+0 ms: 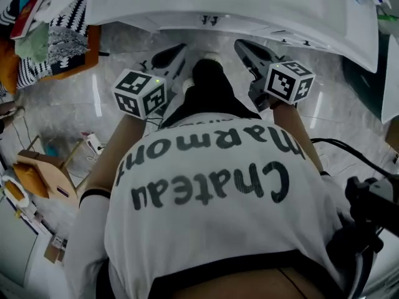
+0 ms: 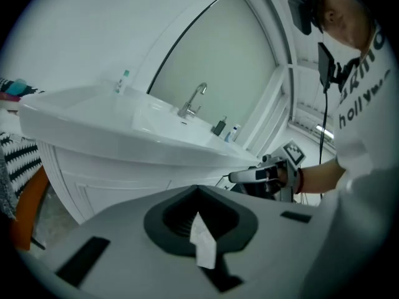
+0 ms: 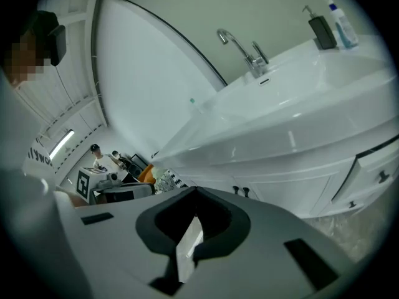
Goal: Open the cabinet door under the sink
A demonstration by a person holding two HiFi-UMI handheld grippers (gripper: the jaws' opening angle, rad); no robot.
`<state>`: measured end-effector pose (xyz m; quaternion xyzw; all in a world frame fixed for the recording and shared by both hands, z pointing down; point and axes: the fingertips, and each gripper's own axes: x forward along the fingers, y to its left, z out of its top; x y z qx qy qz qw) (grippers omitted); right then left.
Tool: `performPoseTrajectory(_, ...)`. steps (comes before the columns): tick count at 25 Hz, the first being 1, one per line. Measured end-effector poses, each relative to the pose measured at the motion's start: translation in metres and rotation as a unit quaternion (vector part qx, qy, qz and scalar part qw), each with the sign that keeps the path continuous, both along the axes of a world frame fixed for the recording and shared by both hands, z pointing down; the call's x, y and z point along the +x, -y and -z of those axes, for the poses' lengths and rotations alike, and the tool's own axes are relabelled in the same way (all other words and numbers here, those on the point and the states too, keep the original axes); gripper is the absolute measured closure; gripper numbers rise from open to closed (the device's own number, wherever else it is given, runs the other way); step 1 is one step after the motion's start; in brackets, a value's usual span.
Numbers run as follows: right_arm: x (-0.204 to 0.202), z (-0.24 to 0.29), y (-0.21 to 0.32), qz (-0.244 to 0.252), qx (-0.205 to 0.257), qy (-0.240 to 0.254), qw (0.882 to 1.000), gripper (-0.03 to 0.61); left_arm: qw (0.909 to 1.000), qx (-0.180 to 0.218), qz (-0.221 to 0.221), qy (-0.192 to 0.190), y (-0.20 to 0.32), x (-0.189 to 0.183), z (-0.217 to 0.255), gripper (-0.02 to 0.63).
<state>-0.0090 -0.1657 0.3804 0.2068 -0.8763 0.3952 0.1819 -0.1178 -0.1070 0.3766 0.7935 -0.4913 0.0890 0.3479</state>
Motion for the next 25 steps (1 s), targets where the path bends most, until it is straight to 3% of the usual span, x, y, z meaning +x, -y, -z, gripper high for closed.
performPoseTrajectory(8,0.004,-0.076,0.011,0.044,-0.044,-0.048,0.997,0.571,0.9972,-0.050,-0.009,0.054,0.015,0.016,-0.069,0.606)
performPoseTrajectory(13,-0.005,-0.118,0.015,0.111,-0.028,-0.081,0.990,0.571,0.9947,-0.072,-0.018,0.071,0.027,0.021,-0.110,0.606)
performPoseTrajectory(17,-0.021,-0.149,0.029,0.091,-0.028,-0.086,0.992,0.571,0.9916,-0.085,-0.046,0.086,0.038,0.010,-0.150,0.606)
performPoseTrajectory(25,-0.022,-0.200,0.041,0.061,-0.033,-0.119,0.991,0.569,0.9896,-0.115,-0.047,0.072,0.046,0.010,-0.198,0.606)
